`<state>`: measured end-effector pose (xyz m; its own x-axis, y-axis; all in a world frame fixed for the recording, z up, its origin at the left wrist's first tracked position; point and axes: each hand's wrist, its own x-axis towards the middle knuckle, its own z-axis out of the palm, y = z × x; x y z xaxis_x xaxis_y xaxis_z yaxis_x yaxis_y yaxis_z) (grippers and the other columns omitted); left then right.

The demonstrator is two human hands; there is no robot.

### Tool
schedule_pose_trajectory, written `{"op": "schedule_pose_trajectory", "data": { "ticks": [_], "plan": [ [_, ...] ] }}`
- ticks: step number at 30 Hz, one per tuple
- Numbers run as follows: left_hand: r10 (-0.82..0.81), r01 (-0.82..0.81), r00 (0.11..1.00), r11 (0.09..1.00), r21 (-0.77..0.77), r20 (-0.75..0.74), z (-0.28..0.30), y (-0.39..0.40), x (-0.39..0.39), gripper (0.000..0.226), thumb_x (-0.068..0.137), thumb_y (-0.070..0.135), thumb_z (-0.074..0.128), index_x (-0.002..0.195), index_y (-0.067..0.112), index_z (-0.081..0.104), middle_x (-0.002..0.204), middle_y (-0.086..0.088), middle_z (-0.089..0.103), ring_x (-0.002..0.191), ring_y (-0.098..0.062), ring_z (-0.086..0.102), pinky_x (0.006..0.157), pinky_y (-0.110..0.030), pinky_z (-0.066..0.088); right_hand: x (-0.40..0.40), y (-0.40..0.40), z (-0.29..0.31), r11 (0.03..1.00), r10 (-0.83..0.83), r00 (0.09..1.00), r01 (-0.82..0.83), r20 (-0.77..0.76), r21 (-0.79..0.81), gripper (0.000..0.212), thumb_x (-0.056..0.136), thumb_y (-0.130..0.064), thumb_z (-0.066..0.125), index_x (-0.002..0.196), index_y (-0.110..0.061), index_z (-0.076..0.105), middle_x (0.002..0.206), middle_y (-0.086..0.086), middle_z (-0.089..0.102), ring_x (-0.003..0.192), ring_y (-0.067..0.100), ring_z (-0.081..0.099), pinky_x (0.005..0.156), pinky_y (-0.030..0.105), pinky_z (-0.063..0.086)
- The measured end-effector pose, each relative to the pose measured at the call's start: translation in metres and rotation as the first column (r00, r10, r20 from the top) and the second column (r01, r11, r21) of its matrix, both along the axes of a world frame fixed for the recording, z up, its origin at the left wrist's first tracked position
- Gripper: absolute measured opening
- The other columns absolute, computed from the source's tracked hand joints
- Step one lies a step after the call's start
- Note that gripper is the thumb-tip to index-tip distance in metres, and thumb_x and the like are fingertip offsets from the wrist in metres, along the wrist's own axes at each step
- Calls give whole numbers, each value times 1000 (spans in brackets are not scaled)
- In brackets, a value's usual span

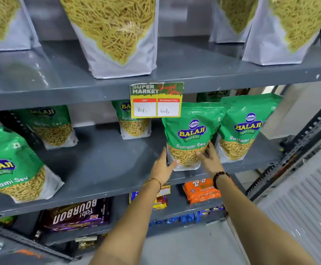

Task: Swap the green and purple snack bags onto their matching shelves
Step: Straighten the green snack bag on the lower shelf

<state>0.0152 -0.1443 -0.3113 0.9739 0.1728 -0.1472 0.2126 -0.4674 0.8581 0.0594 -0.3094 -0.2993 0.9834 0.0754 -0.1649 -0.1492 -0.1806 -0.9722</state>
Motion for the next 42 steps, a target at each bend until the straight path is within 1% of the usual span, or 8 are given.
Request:
{"op": "schedule_pose_trajectory", "data": {
  "ticks": [4,7,11,15,20,26,33,42],
  "plan": [
    [62,-58,998,991,-122,24,-10,9,5,69,76,40,64,136,25,34,138,-7,53,127,-29,48,105,-52,41,3,7,0,998,-6,1000,7,-8,59,69,86,-8,57,144,-11,19,148,11,35,134,25,35,102,34,34],
    [137,-127,989,980,-150,57,-9,23,0,59,74,27,71,125,14,44,128,-11,59,119,-27,54,101,-44,45,4,20,-1,999,24,1000,-24,-6,46,67,83,-9,61,140,-9,27,144,13,39,133,26,37,106,42,37],
    [232,-215,968,963,-160,96,-7,51,-16,59,69,16,77,119,8,46,122,-13,61,106,-18,54,91,-29,43,-1,49,-4,995,90,996,-89,-22,34,62,76,-12,70,130,-9,39,126,11,50,126,29,45,103,54,42],
    [329,-312,937,939,-145,114,-7,83,-35,62,66,14,79,118,6,47,121,-17,61,106,-25,57,91,-33,46,-3,82,-11,983,181,983,-180,-21,22,62,70,-20,76,122,-13,44,124,9,54,118,27,51,99,55,45],
    [414,-397,903,906,-143,116,-6,112,-54,60,68,13,78,118,4,47,122,-18,61,105,-24,57,85,-28,45,-13,112,-15,965,260,964,-261,-47,-14,54,75,-11,72,122,-5,45,113,5,53,113,30,55,98,49,47],
    [358,-349,933,925,-150,36,-16,123,-64,62,71,12,76,125,8,47,129,-13,56,122,-26,49,93,-25,37,-15,113,-29,936,335,937,-343,-99,-74,62,78,-4,67,133,-8,40,137,11,49,128,29,44,105,39,37],
    [350,-348,937,926,-145,-16,-33,121,-64,54,75,13,71,124,11,48,130,-10,58,122,-23,49,98,-30,36,-15,120,-37,926,331,932,-351,-151,-137,51,76,-3,68,123,-5,48,129,15,57,121,31,50,104,43,41],
    [404,-401,915,904,-149,-13,-36,121,-69,48,73,9,73,114,3,49,124,-17,60,113,-23,54,89,-27,42,-15,117,-42,936,303,939,-326,-164,-136,45,75,-1,69,116,-1,51,126,19,57,118,34,51,102,44,43]
  ]
}}
